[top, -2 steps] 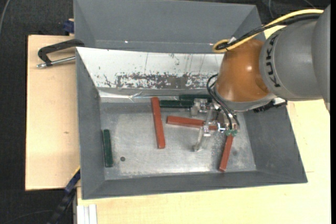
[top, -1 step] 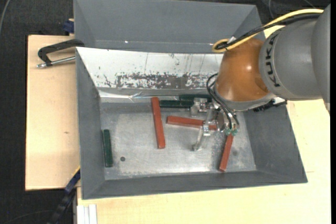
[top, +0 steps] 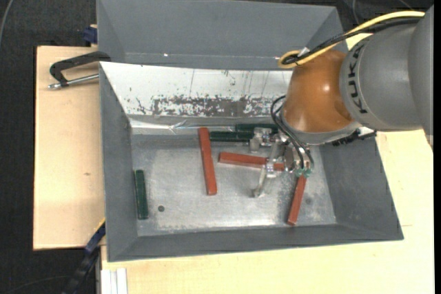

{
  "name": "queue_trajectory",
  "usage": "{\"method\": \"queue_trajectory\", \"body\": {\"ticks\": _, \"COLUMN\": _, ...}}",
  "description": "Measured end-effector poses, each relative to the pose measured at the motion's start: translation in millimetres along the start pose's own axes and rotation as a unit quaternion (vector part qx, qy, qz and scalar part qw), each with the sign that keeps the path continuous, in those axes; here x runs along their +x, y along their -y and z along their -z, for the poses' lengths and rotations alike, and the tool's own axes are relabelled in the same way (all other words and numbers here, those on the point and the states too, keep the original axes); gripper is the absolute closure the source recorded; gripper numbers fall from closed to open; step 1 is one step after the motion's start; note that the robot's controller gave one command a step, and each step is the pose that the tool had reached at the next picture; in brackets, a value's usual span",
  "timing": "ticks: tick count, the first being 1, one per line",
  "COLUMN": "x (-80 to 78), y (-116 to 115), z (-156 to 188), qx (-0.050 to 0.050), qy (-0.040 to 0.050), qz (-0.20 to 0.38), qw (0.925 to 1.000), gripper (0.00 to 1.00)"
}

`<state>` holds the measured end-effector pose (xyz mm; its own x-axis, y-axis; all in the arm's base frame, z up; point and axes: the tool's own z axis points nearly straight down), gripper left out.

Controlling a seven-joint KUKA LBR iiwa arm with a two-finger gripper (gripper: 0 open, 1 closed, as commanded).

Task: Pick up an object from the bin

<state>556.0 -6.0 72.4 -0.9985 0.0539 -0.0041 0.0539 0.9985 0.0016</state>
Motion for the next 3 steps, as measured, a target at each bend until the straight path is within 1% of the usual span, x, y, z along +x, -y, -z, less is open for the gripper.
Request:
{"method": "queue_trajectory", "body": {"ticks": 1, "x": 0.1, "y": 0, "z": 0, "qx": 0.0, "qy": -0.0002, "qz": 0.0, "qw": 1.0, "gripper": 1.0}}
{"method": "queue_trajectory", "body": {"ticks": 2, "x": -3.6, "y": -1, "z": 98, "qx": 0.0, "qy": 0.005, "qz": 0.0, "qw": 1.0, "gripper": 1.0}}
{"method": "queue_trajectory", "body": {"ticks": 3, "x": -5.7, "y": -2, "z": 128, "qx": 0.0, "qy": 0.0029, "qz": 0.001, "qw": 1.0, "gripper": 1.0}}
